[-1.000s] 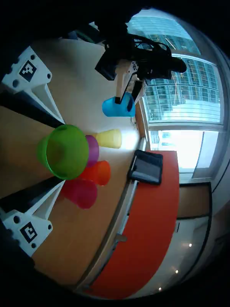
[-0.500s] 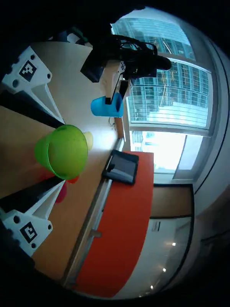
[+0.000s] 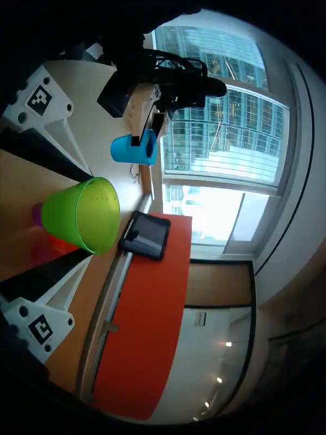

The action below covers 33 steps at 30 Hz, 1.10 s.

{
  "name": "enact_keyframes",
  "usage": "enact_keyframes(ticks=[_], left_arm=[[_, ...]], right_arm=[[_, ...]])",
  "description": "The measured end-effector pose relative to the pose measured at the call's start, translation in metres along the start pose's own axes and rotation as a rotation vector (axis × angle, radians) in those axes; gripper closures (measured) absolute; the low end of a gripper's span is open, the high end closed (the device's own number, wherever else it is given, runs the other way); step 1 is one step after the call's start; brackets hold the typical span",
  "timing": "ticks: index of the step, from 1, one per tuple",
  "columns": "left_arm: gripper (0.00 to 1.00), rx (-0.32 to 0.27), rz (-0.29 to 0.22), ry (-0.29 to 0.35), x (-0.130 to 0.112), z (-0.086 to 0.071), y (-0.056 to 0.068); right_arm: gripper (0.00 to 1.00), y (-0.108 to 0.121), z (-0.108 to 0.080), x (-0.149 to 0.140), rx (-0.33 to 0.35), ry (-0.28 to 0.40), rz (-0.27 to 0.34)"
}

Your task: Pour water

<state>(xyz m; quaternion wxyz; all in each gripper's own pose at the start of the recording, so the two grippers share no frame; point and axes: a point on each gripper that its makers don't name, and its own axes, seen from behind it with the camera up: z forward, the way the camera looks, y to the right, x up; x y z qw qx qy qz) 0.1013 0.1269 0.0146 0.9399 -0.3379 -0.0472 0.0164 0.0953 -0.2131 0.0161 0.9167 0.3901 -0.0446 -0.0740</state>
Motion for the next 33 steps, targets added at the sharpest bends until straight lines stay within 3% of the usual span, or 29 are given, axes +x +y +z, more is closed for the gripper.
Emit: enact_keyframes(ticks=[9, 18, 33], left_arm=[[0.13, -0.016, 0.001, 0.03, 0.014, -0.002, 0.006], [0.13, -0.019, 0.029, 0.052, 0.024, -0.003, 0.006], [0.13, -0.007, 0.125, 0.073, 0.039, 0.001, 0.001]], right_arm=[[0.09, -0.002, 0.003, 0.025, 0.003, 0.051, -0.009], [0.09, -0.011, 0.005, 0.029, 0.03, 0.063, -0.001], [0.09, -0.029, 0.012, 0.024, 0.086, 0.063, 0.017]])
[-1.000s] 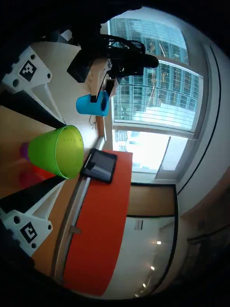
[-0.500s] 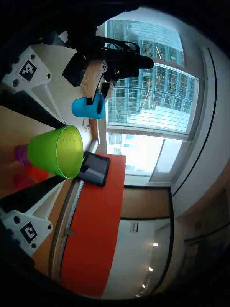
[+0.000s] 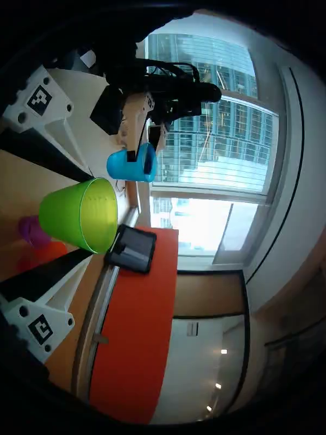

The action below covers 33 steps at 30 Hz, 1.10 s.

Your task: Pour water

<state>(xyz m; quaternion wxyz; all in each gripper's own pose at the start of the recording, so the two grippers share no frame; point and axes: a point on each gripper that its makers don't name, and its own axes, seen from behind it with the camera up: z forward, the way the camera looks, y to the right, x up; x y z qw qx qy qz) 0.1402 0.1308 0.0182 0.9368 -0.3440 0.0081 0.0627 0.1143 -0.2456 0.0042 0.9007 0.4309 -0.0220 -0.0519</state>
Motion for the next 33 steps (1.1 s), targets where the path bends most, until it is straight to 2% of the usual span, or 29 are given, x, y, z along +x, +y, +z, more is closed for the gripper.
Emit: enact_keyframes(ticks=[15, 33], left_arm=[[0.13, 0.019, 0.169, 0.033, 0.031, 0.012, -0.005], [0.13, 0.019, 0.383, 0.063, 0.062, 0.029, 0.008]], right_arm=[[0.09, -0.02, 0.011, -0.008, 0.058, -0.012, -0.009], [0.09, -0.04, 0.022, -0.011, 0.111, -0.006, -0.009]])
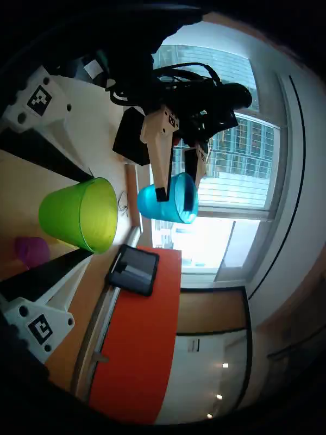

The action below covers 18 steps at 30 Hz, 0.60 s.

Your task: Pour water

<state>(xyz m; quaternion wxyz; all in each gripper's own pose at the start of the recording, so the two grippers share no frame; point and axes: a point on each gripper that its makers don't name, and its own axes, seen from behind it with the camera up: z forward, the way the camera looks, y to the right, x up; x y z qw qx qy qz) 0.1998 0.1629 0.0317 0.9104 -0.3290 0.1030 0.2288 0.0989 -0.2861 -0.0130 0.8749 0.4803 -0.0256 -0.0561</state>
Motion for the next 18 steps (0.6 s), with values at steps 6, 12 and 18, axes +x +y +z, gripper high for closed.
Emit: enact_keyframes(ticks=[6, 12, 18], left_arm=[[0.13, 0.012, 0.084, 0.012, 0.011, 0.004, -0.001], [0.13, 0.017, 0.159, 0.014, 0.018, 0.007, 0.002], [0.13, 0.026, 0.227, 0.023, 0.027, 0.009, 0.005]], right_arm=[[0.09, -0.003, 0.004, -0.003, 0.01, -0.003, -0.005], [0.09, -0.005, 0.007, -0.006, 0.019, -0.004, -0.001], [0.09, -0.007, 0.009, -0.01, 0.026, -0.008, -0.003]])
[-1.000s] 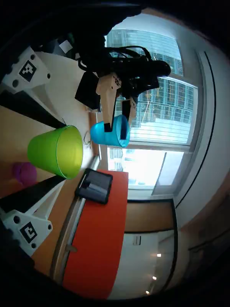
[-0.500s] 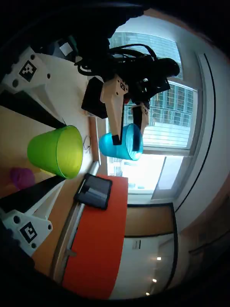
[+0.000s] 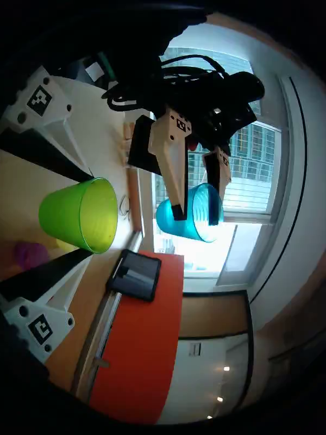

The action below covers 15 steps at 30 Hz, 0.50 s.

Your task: Pour water

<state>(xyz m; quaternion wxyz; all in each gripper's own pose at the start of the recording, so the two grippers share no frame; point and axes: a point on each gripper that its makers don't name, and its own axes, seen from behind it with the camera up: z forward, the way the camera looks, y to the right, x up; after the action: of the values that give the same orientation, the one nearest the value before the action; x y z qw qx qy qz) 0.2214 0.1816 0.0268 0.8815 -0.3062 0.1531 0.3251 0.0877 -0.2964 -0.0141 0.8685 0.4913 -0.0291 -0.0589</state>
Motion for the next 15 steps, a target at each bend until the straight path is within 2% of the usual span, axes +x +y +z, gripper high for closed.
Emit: enact_keyframes(ticks=[6, 15], left_arm=[[0.13, 0.0, 0.063, 0.009, 0.008, 0.003, 0.0], [0.13, 0.023, 0.172, 0.028, 0.02, 0.007, -0.006]], right_arm=[[0.09, -0.002, 0.001, -0.002, 0.009, -0.001, 0.001], [0.09, -0.006, -0.001, -0.001, 0.014, -0.003, -0.006]])
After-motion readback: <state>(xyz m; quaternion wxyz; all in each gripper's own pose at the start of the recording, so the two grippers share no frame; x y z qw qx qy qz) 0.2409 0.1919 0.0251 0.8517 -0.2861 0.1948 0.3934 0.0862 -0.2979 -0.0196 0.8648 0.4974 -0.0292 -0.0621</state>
